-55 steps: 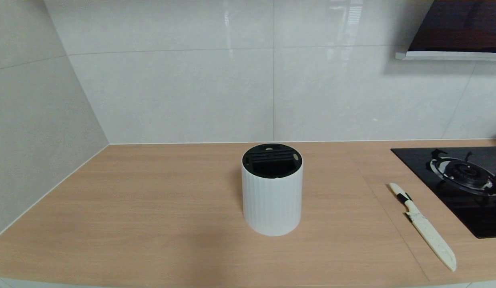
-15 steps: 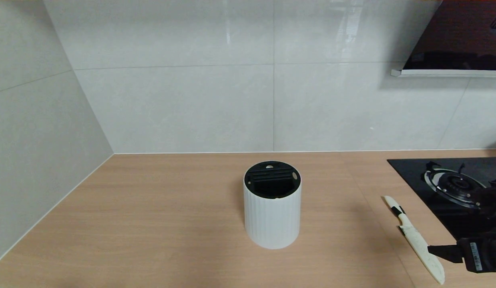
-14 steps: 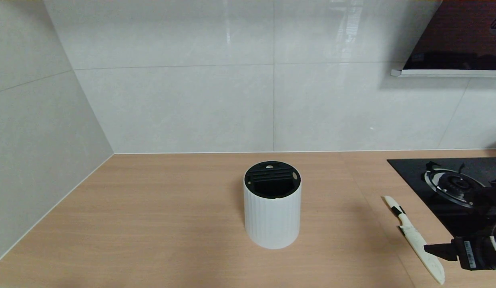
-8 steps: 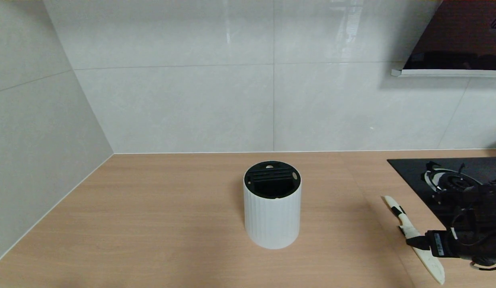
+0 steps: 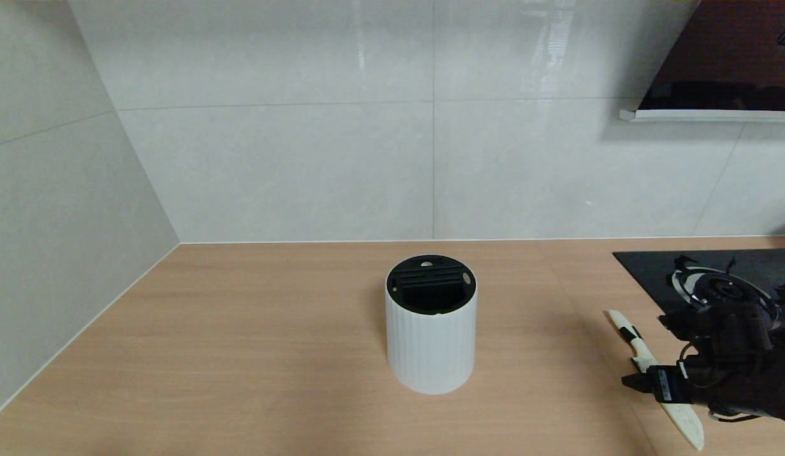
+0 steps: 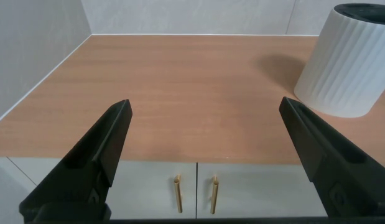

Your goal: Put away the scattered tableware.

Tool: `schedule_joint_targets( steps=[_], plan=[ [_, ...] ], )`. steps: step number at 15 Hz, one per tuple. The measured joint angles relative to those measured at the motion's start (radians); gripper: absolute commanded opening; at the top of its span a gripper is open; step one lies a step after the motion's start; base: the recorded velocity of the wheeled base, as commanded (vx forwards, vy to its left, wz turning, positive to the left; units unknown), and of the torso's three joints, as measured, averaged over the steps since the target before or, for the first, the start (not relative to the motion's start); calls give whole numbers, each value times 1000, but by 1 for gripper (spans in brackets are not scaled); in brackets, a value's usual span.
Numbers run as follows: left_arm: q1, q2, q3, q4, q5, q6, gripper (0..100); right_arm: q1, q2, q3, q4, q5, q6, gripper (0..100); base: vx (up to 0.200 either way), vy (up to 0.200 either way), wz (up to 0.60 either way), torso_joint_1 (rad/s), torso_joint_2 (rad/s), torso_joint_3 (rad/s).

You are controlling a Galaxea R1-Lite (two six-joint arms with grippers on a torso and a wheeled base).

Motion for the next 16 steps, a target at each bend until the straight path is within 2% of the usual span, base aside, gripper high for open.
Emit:
schedule_joint_targets(
  steps=[14,16],
  plan=[
    [0,0,0,0,0,0,100,-36,66,-54,-23,0,-26,100,0,0,0,0,0,0],
    [0,0,0,0,0,0,100,-35,74,-55,-71,0,-30,100,0,0,0,0,0,0]
  ],
)
